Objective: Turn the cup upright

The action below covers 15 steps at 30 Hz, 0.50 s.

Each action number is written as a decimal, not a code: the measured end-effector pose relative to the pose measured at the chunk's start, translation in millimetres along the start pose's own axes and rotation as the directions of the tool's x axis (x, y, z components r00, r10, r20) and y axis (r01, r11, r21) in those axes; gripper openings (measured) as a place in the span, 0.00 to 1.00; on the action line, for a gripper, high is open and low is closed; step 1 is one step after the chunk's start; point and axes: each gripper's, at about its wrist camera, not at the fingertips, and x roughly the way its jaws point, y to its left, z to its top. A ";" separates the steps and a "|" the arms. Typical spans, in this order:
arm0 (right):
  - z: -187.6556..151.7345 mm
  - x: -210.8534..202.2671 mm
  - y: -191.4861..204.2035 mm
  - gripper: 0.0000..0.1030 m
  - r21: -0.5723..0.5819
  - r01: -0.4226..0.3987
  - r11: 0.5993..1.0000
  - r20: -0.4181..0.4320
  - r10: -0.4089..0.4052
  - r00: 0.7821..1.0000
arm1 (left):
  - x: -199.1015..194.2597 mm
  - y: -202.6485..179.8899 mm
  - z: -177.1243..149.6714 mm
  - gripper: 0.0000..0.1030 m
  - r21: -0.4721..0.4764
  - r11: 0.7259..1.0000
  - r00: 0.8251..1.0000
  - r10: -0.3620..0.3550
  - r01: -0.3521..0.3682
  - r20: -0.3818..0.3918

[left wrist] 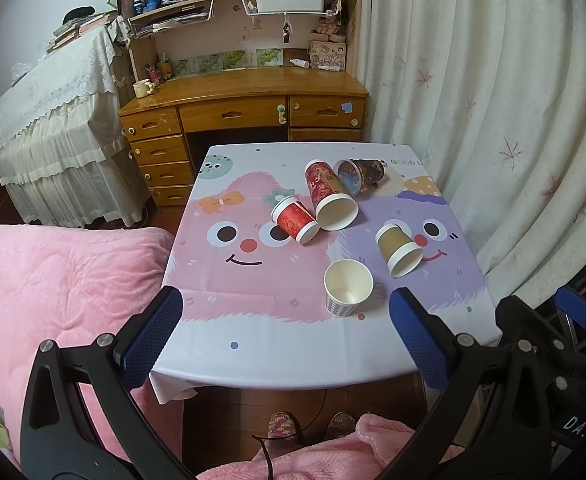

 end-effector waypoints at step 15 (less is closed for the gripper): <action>2.8 1.6 -1.0 1.00 0.001 -0.002 1.000 -0.005 0.002 1.000 | 0.7 -0.8 2.0 0.99 -0.002 1.000 1.000 0.001 -0.001 -0.003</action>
